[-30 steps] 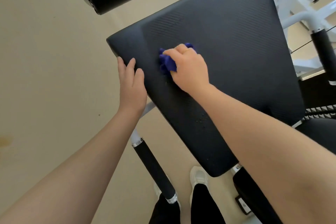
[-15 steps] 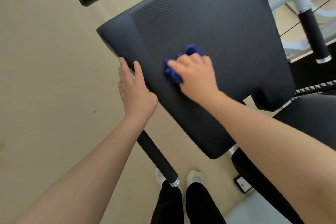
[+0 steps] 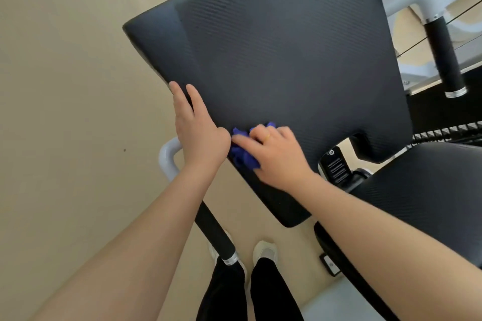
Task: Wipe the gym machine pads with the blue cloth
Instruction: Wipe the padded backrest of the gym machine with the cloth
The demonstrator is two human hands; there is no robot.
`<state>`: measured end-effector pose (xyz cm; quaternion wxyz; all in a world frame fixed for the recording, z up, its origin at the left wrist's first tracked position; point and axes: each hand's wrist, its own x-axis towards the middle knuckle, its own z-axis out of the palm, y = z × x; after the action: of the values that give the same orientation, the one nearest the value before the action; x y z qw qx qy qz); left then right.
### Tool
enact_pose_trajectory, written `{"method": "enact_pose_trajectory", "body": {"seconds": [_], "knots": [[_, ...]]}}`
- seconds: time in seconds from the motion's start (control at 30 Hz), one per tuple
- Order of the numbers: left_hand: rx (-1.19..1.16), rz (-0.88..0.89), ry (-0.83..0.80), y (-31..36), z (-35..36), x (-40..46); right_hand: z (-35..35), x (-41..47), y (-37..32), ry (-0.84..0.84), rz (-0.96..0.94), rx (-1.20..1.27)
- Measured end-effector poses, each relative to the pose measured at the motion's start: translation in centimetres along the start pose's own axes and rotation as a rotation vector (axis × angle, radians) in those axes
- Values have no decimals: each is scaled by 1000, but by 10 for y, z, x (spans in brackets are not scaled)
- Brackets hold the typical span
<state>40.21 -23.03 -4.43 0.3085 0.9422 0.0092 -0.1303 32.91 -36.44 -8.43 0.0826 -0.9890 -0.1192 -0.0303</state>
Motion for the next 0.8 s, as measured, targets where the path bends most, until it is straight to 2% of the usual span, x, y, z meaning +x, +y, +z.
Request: {"method": "enact_pose_trajectory", "body": {"seconds": [0.1, 0.2, 0.23, 0.27, 0.3, 0.4, 0.43, 0.5, 0.63, 0.77, 0.8], "knots": [[60, 25, -23, -3, 1, -1, -8, 16, 32, 125, 299, 3], [67, 20, -24, -6, 5, -10, -15, 23, 39, 157, 754, 225], [63, 17, -31, -5, 8, -15, -14, 24, 32, 164, 831, 265], [63, 13, -42, -4, 11, -20, -13, 23, 19, 159, 824, 248], [66, 7, -54, -3, 14, -26, -13, 18, 3, 143, 738, 207], [69, 2, -84, 0, 21, -38, -3, -18, -35, -10, 327, 128], [74, 6, -95, 0, 21, -40, -1, -29, -34, -68, 235, 112], [88, 23, -105, -3, 21, -41, 0, -35, -13, -88, 180, 88], [161, 94, -81, -11, 24, -49, -2, -23, 26, 8, 408, 88], [255, 207, -164, -24, 31, -70, -9, -18, 62, 80, 867, 186], [280, 228, -182, -27, 32, -72, -9, -18, 66, 111, 931, 235]]}}
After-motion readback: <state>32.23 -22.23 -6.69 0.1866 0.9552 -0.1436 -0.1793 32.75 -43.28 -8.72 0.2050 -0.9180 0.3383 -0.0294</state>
